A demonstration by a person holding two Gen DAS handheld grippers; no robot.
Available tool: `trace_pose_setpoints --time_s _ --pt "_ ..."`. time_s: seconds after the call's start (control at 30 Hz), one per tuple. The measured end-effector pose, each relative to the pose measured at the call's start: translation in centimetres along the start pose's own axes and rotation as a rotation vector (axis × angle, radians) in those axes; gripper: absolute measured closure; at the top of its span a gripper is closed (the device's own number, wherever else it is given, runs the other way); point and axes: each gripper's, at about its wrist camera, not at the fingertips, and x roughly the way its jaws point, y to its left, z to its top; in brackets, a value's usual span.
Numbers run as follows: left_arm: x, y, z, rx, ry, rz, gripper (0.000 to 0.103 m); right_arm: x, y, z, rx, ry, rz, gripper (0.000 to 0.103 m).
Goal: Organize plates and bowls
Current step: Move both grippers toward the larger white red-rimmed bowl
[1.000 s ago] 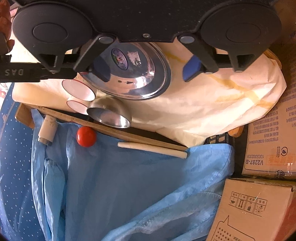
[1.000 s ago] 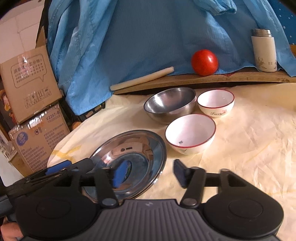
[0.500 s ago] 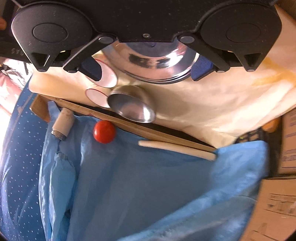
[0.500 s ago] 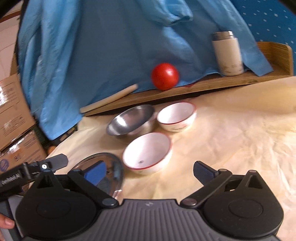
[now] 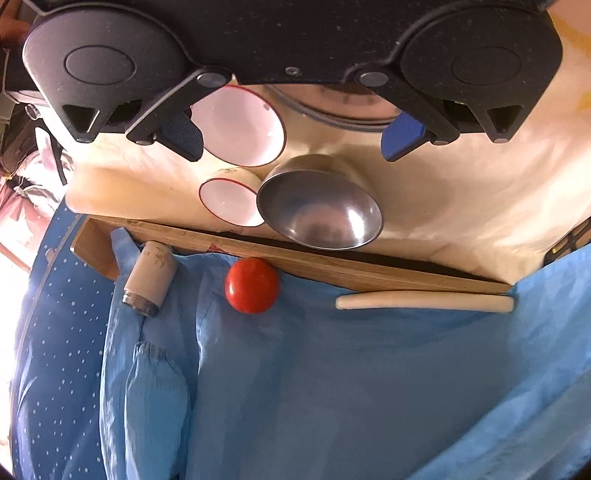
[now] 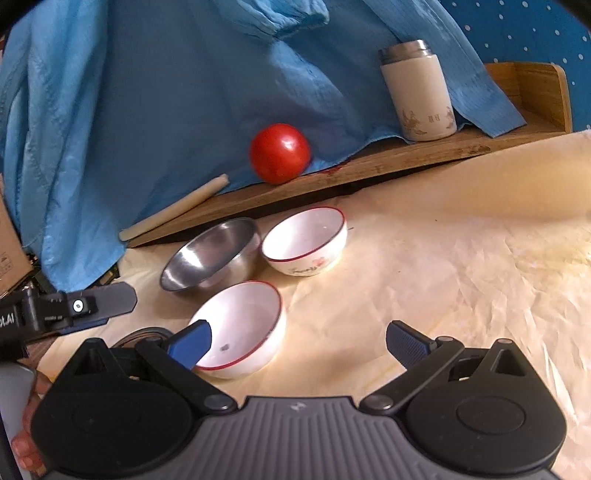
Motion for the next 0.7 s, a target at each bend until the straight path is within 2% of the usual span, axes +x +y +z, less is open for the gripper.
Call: trace_pose_setpoints --time_s 0.23,0.5,0.7 --pt "3.0 0.0 0.9 0.009 0.071 -0.001 0.001 1.2 -1.2 -0.3 0.053 0.001 0.028 0.000" --pt "5.6 -0.3 1.3 0.034 0.156 -0.024 0.001 1.3 -0.7 -0.4 0.019 -0.016 0.050 0.000" --pt "6.4 -0.4 1.1 0.047 0.188 -0.041 0.010 1.4 0.0 -0.5 -0.016 -0.027 0.052 0.001"
